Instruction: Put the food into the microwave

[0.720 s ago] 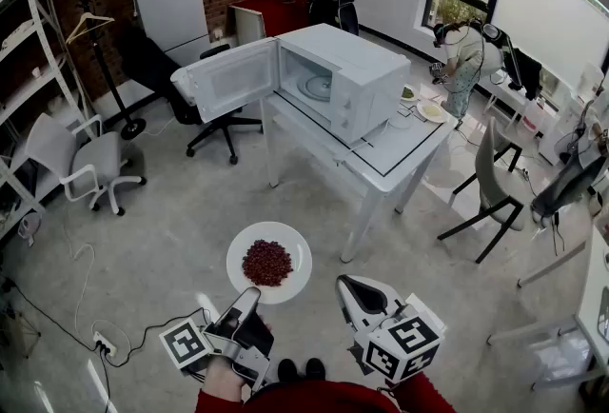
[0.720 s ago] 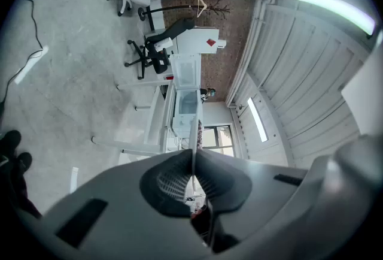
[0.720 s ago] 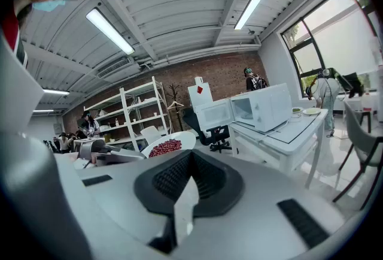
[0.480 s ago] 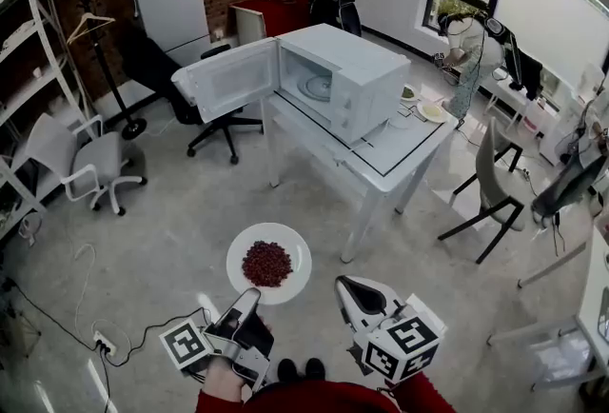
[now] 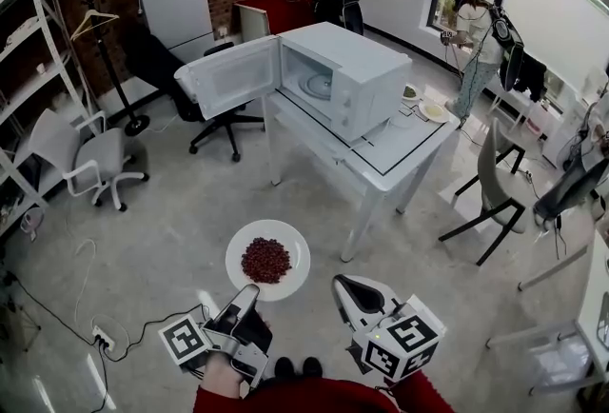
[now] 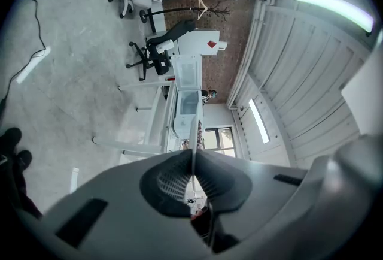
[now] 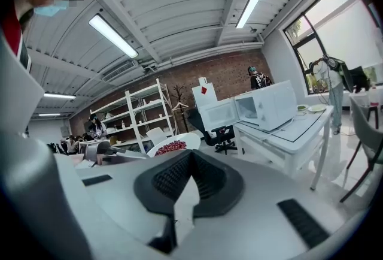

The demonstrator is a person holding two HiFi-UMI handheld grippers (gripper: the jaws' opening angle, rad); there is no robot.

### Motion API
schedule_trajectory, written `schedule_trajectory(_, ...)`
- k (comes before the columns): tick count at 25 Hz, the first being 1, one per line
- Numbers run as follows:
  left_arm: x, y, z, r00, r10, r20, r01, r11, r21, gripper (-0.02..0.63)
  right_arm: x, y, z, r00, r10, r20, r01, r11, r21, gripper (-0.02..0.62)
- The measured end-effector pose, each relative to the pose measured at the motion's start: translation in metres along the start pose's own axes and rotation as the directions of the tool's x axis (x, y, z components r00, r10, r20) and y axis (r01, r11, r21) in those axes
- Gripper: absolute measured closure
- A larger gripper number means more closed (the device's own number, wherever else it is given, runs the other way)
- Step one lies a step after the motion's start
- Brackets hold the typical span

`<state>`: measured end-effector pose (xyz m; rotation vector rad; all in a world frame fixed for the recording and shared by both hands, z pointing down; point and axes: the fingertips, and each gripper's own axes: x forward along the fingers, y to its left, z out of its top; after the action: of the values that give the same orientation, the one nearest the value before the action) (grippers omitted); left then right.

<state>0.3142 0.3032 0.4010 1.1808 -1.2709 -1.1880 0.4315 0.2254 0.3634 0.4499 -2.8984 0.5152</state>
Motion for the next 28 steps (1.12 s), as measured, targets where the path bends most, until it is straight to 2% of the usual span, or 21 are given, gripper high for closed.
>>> schedule_trajectory(8, 0.015, -0.005, 0.004, 1.0, -0.003, 0.021, 0.003, 1.0, 0.03, 0.584, -0.003, -0.017, 0.006, 1.0, -0.007, 0.007, 0.007, 1.0, -0.008, 0.581)
schedule_trajectory(13, 0.029, -0.005, 0.002, 1.0, 0.0, 0.021, -0.001, 1.0, 0.021, 0.584, -0.001, -0.026, 0.015, 1.0, -0.012, 0.019, 0.013, 0.999, -0.04, 0.581)
schedule_trajectory(19, 0.045, -0.011, 0.005, 1.0, -0.002, 0.006, 0.002, 0.999, 0.039, 0.584, 0.0, -0.044, 0.029, 0.998, -0.032, 0.048, 0.034, 0.999, -0.034, 0.581)
schedule_trajectory(28, 0.072, -0.015, 0.029, 1.0, -0.008, -0.017, 0.009, 0.999, 0.04, 0.584, 0.031, -0.055, 0.04, 0.997, -0.063, 0.046, 0.065, 0.998, -0.024, 0.581)
